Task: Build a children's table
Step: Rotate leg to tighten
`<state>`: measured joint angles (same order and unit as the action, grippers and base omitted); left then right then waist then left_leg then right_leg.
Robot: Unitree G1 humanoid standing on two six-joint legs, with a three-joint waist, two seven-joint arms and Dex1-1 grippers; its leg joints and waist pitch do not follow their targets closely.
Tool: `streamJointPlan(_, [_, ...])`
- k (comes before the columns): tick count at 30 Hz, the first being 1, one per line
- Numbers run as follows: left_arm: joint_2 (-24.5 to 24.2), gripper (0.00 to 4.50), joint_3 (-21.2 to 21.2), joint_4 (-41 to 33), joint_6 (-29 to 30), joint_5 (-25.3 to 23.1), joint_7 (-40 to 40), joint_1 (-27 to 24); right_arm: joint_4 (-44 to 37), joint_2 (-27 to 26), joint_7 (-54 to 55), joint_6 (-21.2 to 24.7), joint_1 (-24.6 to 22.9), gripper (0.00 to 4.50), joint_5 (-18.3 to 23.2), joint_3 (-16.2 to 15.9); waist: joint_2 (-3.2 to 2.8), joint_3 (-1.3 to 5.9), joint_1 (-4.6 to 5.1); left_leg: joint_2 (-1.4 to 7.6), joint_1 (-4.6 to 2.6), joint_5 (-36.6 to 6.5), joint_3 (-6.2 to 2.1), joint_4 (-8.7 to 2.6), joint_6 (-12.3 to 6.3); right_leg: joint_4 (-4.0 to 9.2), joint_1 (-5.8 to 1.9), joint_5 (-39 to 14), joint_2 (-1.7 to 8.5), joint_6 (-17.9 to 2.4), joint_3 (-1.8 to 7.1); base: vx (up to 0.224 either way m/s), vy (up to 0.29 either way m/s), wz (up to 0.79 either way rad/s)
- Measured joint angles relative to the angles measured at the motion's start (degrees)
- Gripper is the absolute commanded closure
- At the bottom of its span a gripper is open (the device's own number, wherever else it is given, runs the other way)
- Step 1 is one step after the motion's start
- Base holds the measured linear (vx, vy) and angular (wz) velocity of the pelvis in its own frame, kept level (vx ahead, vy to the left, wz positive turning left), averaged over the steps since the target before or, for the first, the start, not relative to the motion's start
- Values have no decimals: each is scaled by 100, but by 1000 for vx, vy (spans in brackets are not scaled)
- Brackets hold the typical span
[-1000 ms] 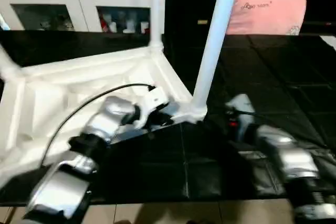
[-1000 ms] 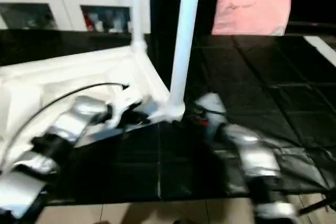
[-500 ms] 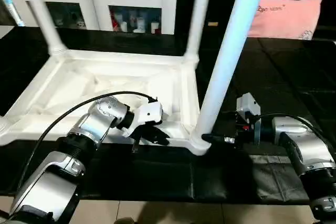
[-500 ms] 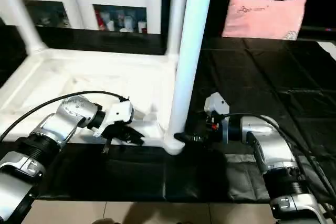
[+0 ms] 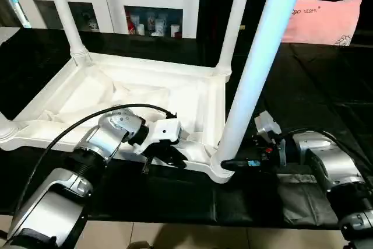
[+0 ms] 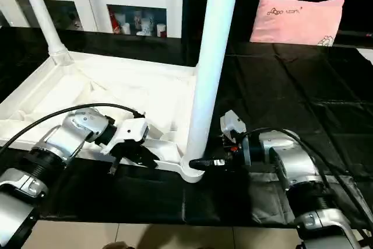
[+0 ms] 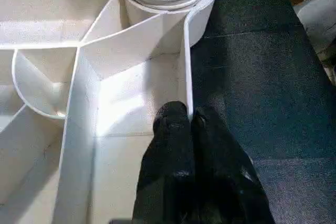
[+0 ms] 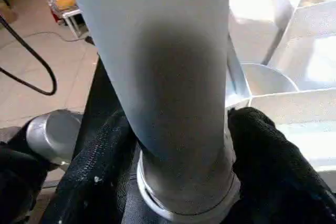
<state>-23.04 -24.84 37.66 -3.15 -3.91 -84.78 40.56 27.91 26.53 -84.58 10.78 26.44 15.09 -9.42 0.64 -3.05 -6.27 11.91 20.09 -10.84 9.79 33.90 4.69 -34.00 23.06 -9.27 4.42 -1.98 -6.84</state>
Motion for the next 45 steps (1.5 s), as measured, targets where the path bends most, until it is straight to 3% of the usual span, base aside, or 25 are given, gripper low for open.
streamJointPlan(5, [1, 450, -21, -20, 0, -2, -6, -2, 17, -2, -92, -8, 15, 236, 2, -1, 0, 0, -1, 0, 0, 0, 0, 0, 0, 0, 0, 1, 0, -1, 0, 0, 0, 0])
streamJointPlan(10, [54, 450, 29, -13, 118, 5, 13, 5, -60, 23, -60, 53, -29, 245, 31, 19, -1, 1, -15, -1, -2, 0, 1, 0, 0, -1, -3, 0, 0, -1, 0, 0, 0, 0])
streamJointPlan(16, [275, 450, 167, 135, 599, 18, 406, 60, -479, -102, 596, 421, -468, 246, 195, 439, -13, 6, -28, 0, -11, 4, 3, 13, 0, -8, -12, -1, 3, 2, 2, 0, 0, 0])
streamJointPlan(19, [488, 450, 359, 155, 1147, -23, 1014, 73, -689, -376, 1504, 605, -676, 246, 182, 733, -19, 9, 41, 0, -13, 4, 2, 21, 0, -7, -22, -1, 3, 3, 2, 0, 0, 0])
streamJointPlan(23, [854, 450, 598, 184, 1879, -57, 1888, 113, -800, -925, 3045, 684, -672, 247, -133, 1023, -33, 15, 305, -4, -3, 2, 7, 18, 0, 3, -24, 0, 3, 4, 6, 0, 0, 0])
streamJointPlan(26, [1111, 450, 793, 223, 2244, -84, 2554, 157, -692, -1378, 4099, 736, -431, 250, -447, 1136, -42, 21, 438, -2, -5, 3, 5, 10, 1, 0, -22, 0, 1, 4, 1, 0, 0, 0])
streamJointPlan(32, [1617, 450, 1058, 384, 2592, -209, 3807, 286, -190, -1948, 5822, 893, 242, 251, -1013, 1154, -58, 28, 502, -4, -1, 2, 1, 6, 1, 6, -17, 0, 0, 4, -1, 0, 0, 0])
streamJointPlan(35, [1781, 450, 1102, 354, 2701, -222, 4068, 288, -135, -2009, 6119, 921, 338, 251, -1167, 1149, -62, 31, 485, -4, -1, -4, 2, 2, -7, 20, -18, -1, 0, 4, -1, 0, 0, 0])
streamJointPlan(37, [1789, 450, 1105, 344, 2714, -221, 4068, 288, -153, -2020, 6127, 949, 338, 185, -1165, 1169, -62, 31, 479, -5, 1, -5, 3, -3, -9, 22, -19, -1, 0, 5, 0, 0, 0, 0])
streamJointPlan(40, [1783, 450, 1095, 316, 2742, -221, 4051, 286, -243, -2058, 6125, 989, 284, 183, -1146, 1171, -62, 31, 472, -4, 1, -5, 3, -7, -9, 22, -17, -1, 0, 5, -1, 0, 0, 0])
streamJointPlan(42, [1764, 450, 1090, 309, 2738, -220, 4003, 284, -265, -2055, 6116, 985, 261, 144, -1116, 1171, -62, 31, 472, -4, 0, -5, 3, -7, -9, 22, -17, -1, 0, 5, 0, 0, 0, 0])
streamJointPlan(45, [1650, 450, 1002, 207, 2656, -218, 3768, 233, -481, -1976, 5833, 952, 76, 124, -1041, 1143, -61, 30, 467, -4, 2, -5, 4, -18, -9, 31, -14, -3, 0, 8, -1, 0, 0, 0])
